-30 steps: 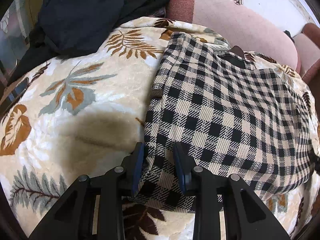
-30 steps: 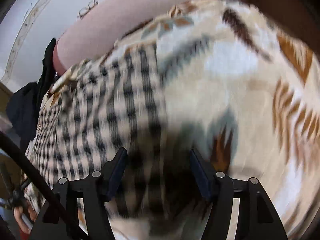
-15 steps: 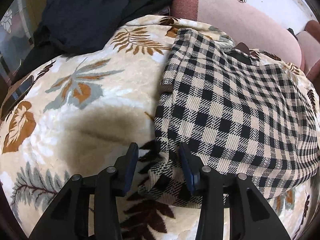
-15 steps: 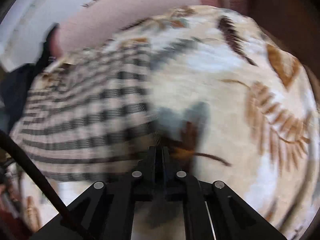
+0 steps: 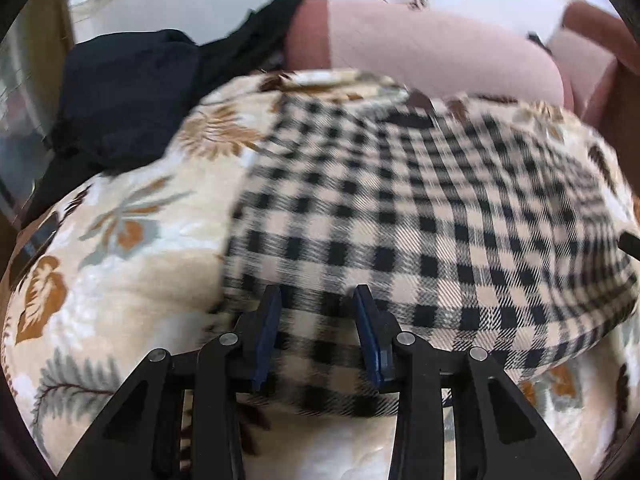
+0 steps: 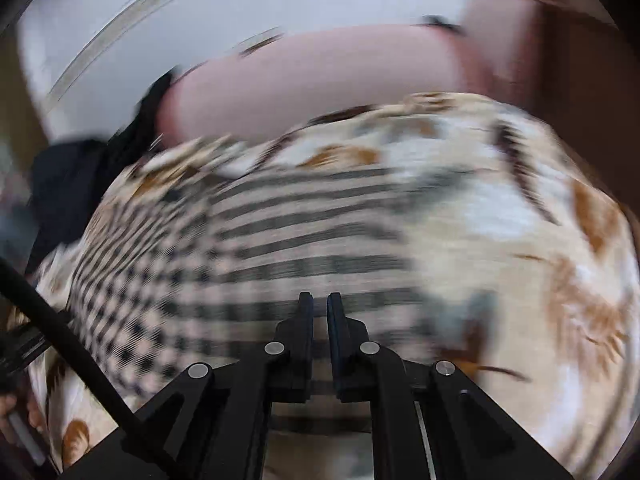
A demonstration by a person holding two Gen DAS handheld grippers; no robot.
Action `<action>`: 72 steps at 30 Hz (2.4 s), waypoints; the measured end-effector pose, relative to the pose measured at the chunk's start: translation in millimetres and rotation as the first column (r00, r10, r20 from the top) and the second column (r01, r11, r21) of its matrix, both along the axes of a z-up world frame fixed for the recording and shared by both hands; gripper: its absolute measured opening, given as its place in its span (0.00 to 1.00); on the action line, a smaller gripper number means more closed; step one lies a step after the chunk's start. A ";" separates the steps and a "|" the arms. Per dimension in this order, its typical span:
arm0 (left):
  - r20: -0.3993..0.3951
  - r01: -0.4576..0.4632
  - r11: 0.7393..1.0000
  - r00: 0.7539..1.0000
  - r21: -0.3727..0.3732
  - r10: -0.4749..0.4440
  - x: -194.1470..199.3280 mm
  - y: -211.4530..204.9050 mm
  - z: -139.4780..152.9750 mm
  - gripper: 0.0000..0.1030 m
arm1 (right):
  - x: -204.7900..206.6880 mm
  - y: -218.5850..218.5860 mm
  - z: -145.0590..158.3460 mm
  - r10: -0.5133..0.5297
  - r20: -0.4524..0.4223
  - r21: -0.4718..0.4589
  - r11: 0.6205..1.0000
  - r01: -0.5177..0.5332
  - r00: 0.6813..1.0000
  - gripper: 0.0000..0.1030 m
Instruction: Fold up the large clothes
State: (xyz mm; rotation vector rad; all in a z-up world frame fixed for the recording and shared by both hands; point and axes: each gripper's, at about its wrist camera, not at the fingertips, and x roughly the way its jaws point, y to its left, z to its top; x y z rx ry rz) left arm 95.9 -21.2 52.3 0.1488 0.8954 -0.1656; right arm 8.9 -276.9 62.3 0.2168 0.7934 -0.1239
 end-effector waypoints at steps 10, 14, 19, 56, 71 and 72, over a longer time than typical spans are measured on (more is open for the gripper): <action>-0.010 0.009 1.000 1.000 0.010 -0.009 -0.8 -2.8 -1.7 0.36 | 32.5 17.2 -38.1 -0.020 -0.063 -0.021 1.000 0.019 0.998 0.16; 0.016 -0.001 1.000 1.000 -0.008 0.001 -4.5 4.4 7.9 0.38 | 13.4 23.1 -16.6 -0.048 0.019 -0.113 0.992 0.050 0.999 0.21; -0.037 -0.032 0.999 0.999 0.022 0.033 -0.3 10.3 -5.8 0.41 | 4.5 59.9 -24.0 0.135 -0.016 -0.025 0.991 -0.135 0.991 0.23; -0.009 -0.100 0.988 0.995 -0.117 0.100 -36.7 54.4 37.6 0.48 | -12.3 98.3 4.1 0.087 0.019 -0.154 0.985 -0.083 0.996 0.45; -0.068 -0.095 0.986 0.994 -0.135 0.086 -12.9 59.9 22.3 0.48 | 180.5 190.5 -37.4 0.229 -0.149 -0.008 0.973 -0.232 0.962 0.47; -0.067 -0.097 0.985 0.994 -0.141 0.088 -12.5 61.5 22.9 0.48 | 188.7 190.3 -37.7 0.212 -0.154 0.000 0.977 -0.215 0.965 0.48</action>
